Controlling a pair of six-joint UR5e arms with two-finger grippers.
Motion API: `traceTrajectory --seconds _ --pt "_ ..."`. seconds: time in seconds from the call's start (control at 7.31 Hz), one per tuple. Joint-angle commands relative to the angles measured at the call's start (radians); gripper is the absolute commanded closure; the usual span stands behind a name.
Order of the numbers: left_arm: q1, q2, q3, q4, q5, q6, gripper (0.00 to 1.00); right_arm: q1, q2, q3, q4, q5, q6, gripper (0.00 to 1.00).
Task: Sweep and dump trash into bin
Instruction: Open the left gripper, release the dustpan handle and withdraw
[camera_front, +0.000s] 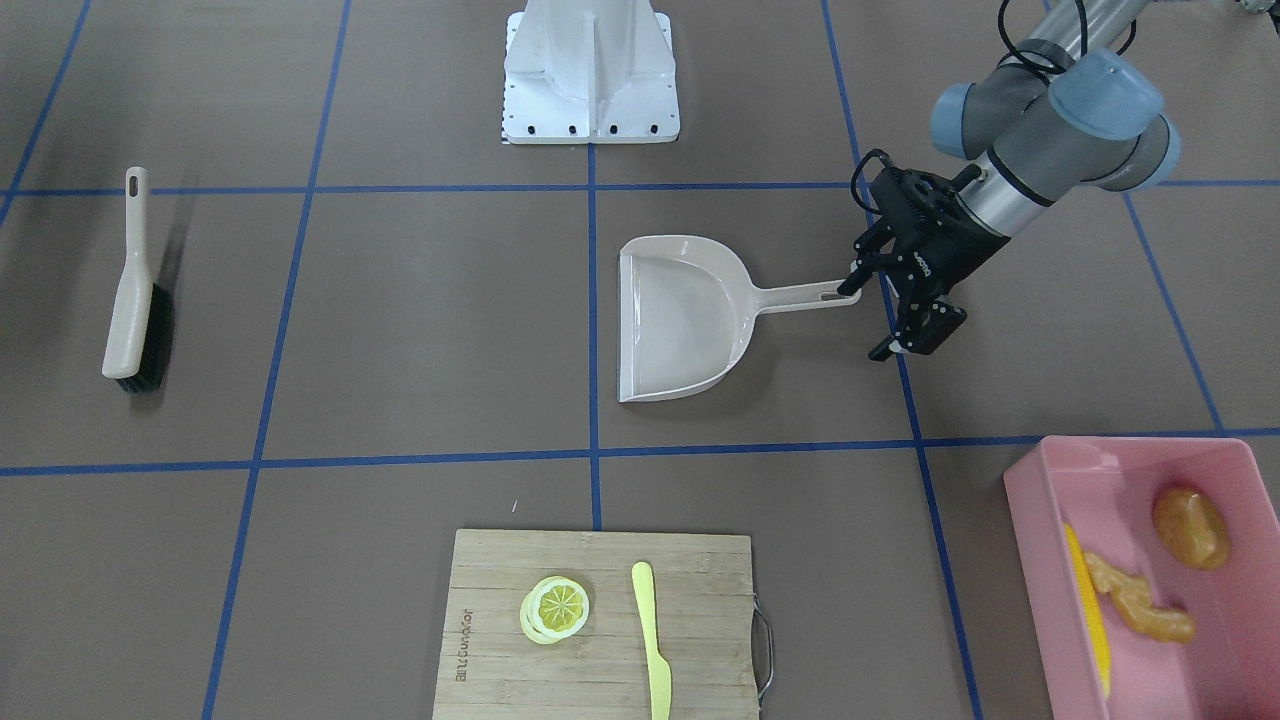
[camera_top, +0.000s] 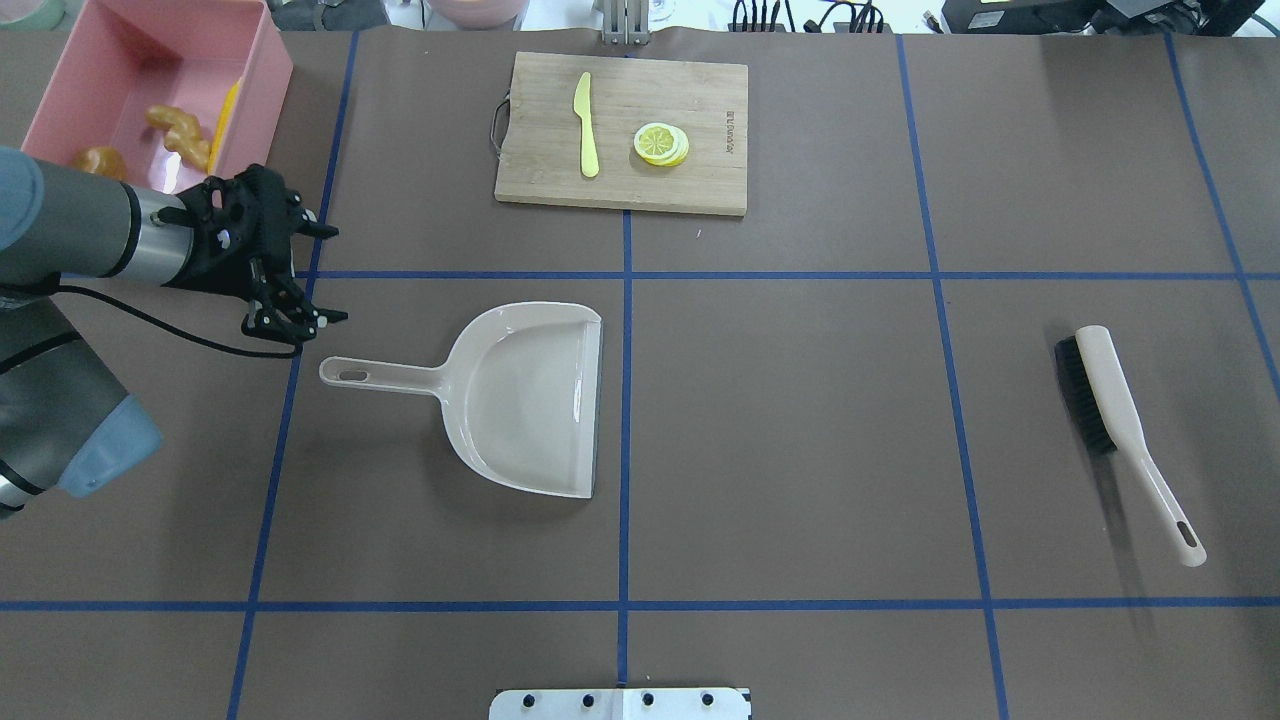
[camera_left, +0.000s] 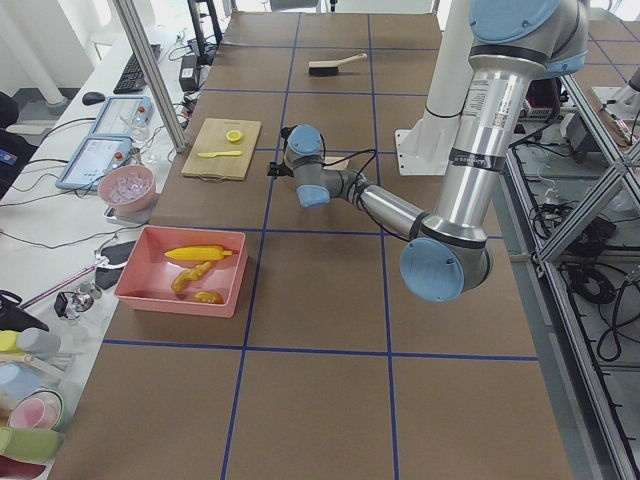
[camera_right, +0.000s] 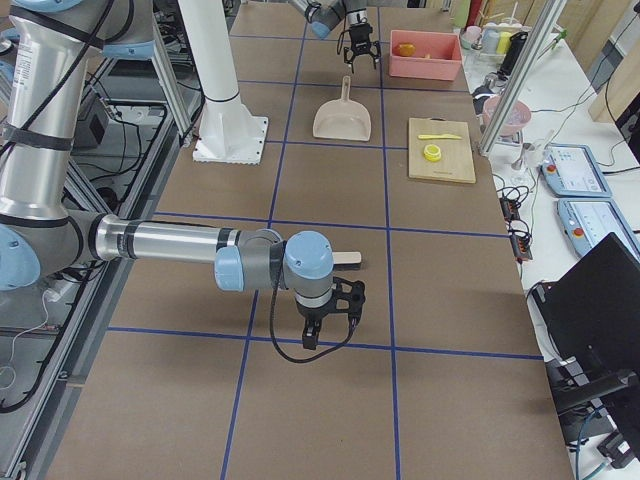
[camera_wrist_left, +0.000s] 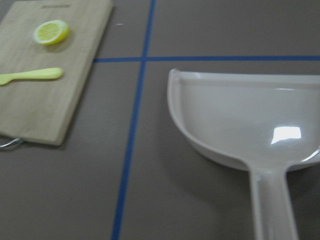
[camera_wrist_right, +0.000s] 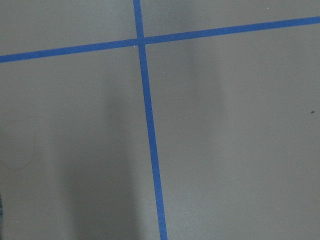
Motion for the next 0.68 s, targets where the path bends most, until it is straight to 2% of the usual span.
traceTrajectory --seconds 0.0,0.14,0.41,0.55 --pt "-0.027 0.007 -0.031 0.100 0.295 -0.005 0.02 0.000 0.002 0.003 0.000 0.001 0.001 0.00" --pt "-0.049 0.028 -0.031 0.167 0.294 -0.062 0.02 0.000 0.002 0.015 0.000 0.001 0.001 0.00" --pt "-0.072 0.088 -0.031 0.174 0.271 -0.410 0.02 0.000 0.002 0.021 0.002 0.001 0.001 0.00" --pt "-0.142 0.096 -0.019 0.199 0.121 -0.433 0.02 0.000 0.001 0.023 0.000 0.001 0.000 0.00"
